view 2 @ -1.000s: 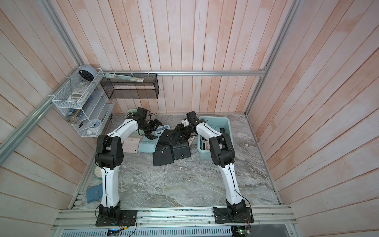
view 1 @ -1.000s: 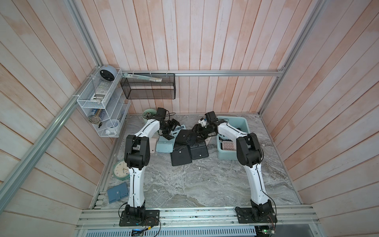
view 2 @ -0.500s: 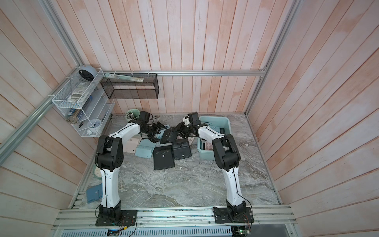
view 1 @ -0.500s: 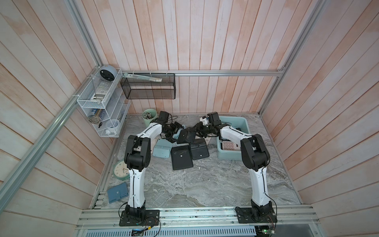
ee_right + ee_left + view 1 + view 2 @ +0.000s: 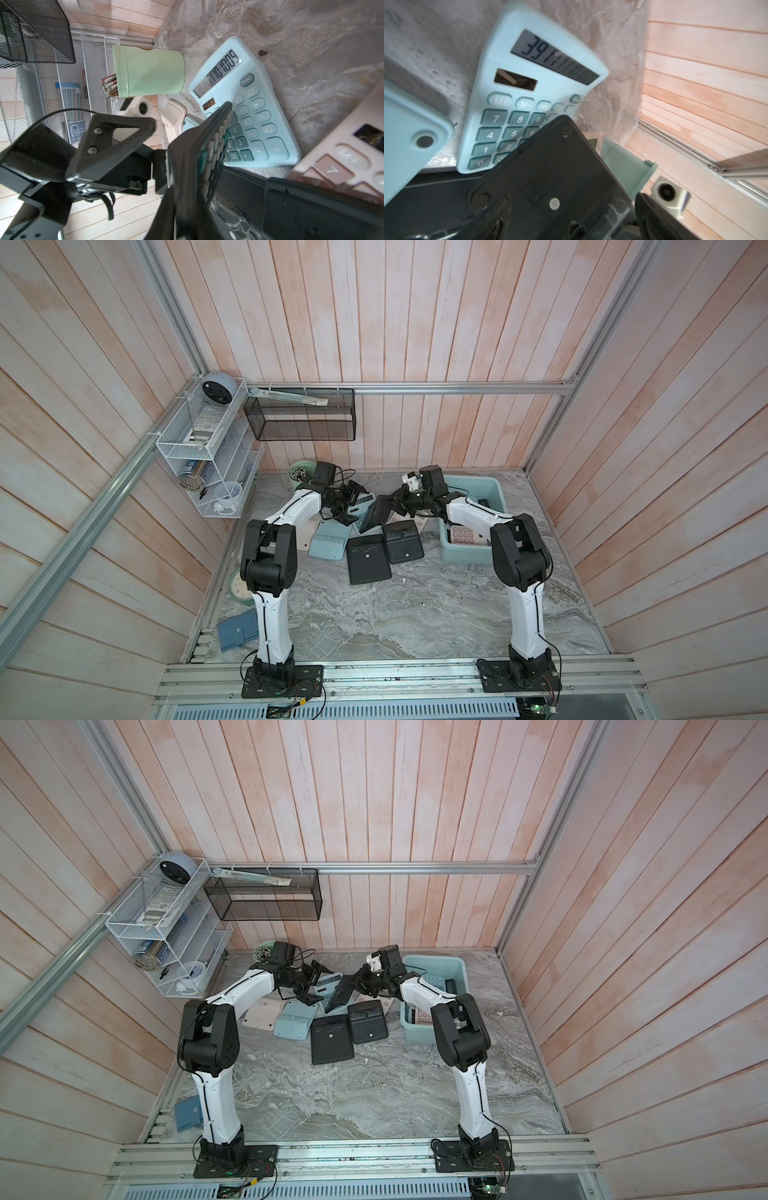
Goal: Put the calculator in the storage box
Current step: Pick up the calculator at the center of the board.
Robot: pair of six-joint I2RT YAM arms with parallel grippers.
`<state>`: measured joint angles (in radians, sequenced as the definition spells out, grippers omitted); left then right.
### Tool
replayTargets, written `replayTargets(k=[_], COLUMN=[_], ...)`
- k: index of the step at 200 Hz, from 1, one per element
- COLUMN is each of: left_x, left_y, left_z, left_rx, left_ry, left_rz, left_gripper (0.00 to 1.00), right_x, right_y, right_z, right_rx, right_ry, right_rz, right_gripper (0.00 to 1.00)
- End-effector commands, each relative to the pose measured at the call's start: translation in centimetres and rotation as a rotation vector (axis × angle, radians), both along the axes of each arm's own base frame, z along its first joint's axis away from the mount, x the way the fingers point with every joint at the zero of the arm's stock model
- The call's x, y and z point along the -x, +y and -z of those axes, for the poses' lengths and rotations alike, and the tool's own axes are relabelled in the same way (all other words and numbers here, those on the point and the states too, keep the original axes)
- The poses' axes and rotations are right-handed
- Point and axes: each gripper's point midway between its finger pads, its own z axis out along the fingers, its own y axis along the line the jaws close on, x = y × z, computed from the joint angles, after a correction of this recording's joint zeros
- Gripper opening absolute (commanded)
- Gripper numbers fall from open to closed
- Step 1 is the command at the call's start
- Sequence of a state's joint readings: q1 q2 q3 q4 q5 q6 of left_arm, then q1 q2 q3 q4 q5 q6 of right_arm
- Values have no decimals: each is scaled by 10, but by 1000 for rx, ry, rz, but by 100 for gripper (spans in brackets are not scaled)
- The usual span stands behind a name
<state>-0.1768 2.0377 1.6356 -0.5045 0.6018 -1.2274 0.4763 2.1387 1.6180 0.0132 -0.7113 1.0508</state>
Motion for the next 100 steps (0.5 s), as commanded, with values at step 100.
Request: replayTargets(k=[100], left_x=[23], left_y=[22], left_z=[-113], left_rx=[-78], left_ry=[-219], left_rz=[28], left_gripper=[100], right_x=[30], right_y=[-110], right_z=[-177], right_rx=[-30], right_ry=[-227], right_rz=[95], right_gripper=[0])
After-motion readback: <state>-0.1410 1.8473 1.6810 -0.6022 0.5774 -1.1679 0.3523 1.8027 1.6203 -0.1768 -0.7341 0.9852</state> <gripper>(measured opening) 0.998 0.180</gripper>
